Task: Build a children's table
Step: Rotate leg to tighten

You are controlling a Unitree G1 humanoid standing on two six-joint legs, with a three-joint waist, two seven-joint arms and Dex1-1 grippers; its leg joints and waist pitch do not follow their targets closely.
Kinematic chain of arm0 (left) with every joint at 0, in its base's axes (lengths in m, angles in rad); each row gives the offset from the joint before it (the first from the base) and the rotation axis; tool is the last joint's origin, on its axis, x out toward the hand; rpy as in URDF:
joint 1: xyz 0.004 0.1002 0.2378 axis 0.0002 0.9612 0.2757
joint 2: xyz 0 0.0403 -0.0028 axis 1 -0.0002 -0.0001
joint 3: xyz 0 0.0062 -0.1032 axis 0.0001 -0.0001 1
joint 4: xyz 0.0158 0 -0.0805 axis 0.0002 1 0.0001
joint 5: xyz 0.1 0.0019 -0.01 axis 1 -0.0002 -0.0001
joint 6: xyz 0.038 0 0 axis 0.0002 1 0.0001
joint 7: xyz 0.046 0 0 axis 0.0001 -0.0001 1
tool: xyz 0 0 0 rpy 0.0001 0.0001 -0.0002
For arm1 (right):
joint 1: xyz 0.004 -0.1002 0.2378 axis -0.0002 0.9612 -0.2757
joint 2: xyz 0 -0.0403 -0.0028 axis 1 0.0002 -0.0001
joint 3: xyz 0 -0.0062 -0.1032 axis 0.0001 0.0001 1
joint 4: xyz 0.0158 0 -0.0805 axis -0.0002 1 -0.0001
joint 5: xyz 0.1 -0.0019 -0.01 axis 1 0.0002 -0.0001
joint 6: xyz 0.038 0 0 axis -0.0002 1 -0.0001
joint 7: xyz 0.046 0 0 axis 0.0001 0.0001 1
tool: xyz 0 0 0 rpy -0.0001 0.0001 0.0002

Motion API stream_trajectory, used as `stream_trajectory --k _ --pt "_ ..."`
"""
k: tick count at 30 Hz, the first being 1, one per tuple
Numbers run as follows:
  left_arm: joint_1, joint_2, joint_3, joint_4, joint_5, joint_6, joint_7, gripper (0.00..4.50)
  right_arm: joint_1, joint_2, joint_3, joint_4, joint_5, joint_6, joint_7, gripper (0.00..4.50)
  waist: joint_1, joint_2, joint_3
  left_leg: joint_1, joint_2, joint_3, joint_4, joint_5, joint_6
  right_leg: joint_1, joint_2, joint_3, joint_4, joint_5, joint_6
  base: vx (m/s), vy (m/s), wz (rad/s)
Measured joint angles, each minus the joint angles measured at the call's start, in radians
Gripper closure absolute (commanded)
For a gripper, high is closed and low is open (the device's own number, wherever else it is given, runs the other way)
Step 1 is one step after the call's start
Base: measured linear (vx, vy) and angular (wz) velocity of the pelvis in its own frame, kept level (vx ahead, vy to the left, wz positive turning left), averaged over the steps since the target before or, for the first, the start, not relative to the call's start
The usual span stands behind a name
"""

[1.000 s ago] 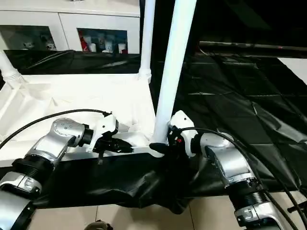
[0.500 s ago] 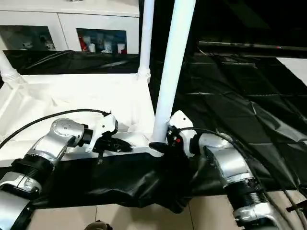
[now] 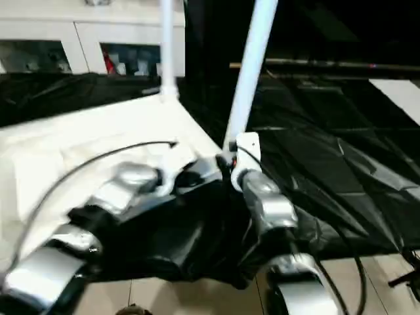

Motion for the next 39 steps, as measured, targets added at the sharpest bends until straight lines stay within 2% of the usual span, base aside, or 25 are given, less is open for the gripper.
stream_trajectory --k 1,2,8,11,15,20,27,28,39 --pt "-0.001 0.000 0.000 0.002 0.000 -0.002 0.000 4.50 0.000 0.001 -0.001 0.003 -0.001 -0.007 0.000 1.91 0.000 0.000 0.000 0.000 0.000 0.000 0.000 0.000 0.000 0.000 0.000 0.000 0.000 0.000 0.000 0.000 0.000 0.00" --pt "-0.002 0.001 0.000 0.003 0.000 -0.004 0.000 4.50 0.000 0.002 -0.005 0.005 -0.001 -0.011 0.005 1.35 0.000 0.001 0.000 0.000 0.000 0.000 -0.001 0.000 0.000 0.000 0.000 0.000 0.000 0.000 0.000 0.000 0.000 0.00" --pt "0.001 0.040 0.000 0.003 -0.005 -0.046 -0.054 4.50 0.016 -0.047 0.019 -0.010 0.004 -0.032 0.150 0.86 -0.007 0.003 0.002 -0.002 0.000 0.000 -0.003 0.000 0.000 -0.003 0.001 0.000 0.000 0.002 0.000 0.000 0.000 0.00" --pt "0.007 0.073 -0.002 0.001 -0.016 -0.084 -0.121 4.50 0.043 -0.093 0.049 -0.036 0.008 -0.028 0.234 0.86 -0.004 0.004 0.002 -0.003 0.000 0.000 -0.005 0.000 0.000 -0.003 0.001 -0.001 -0.001 0.002 0.000 0.000 0.000 0.00" --pt "0.050 0.159 -0.006 -0.055 -0.039 -0.136 -0.264 4.50 0.133 -0.251 0.133 -0.188 0.029 0.006 0.496 0.86 -0.002 0.007 0.002 -0.005 0.001 0.000 -0.002 0.000 0.000 -0.004 0.001 -0.001 -0.004 0.000 0.001 0.000 0.000 0.00" --pt "0.100 0.243 -0.010 -0.115 -0.075 -0.177 -0.425 4.50 0.178 -0.342 0.189 -0.301 0.049 0.006 0.703 0.86 -0.004 0.007 0.002 -0.006 0.001 0.000 -0.001 0.000 0.000 -0.005 0.001 -0.001 -0.004 -0.001 0.001 0.000 0.000 0.00" --pt "0.157 0.281 -0.027 -0.212 -0.111 -0.158 -0.553 4.50 0.190 -0.369 0.244 -0.367 0.077 0.023 0.820 0.86 0.010 0.007 0.003 -0.006 0.001 0.000 -0.001 0.000 0.000 -0.004 0.001 -0.001 -0.003 -0.001 0.000 0.000 0.000 0.00" --pt "0.157 0.282 -0.027 -0.213 -0.113 -0.156 -0.556 4.50 0.190 -0.369 0.246 -0.368 0.079 0.025 0.823 1.11 0.011 0.007 0.003 -0.005 0.001 0.000 -0.001 0.000 0.000 -0.004 0.001 -0.001 -0.003 -0.001 0.000 0.000 0.000 0.00" --pt "0.167 0.285 -0.027 -0.236 -0.113 -0.147 -0.555 4.50 0.190 -0.377 0.253 -0.366 0.074 0.028 0.853 1.84 0.013 0.005 0.003 -0.006 0.001 0.001 -0.001 0.000 0.000 -0.005 0.001 -0.001 -0.002 -0.001 0.001 0.000 0.000 0.00"
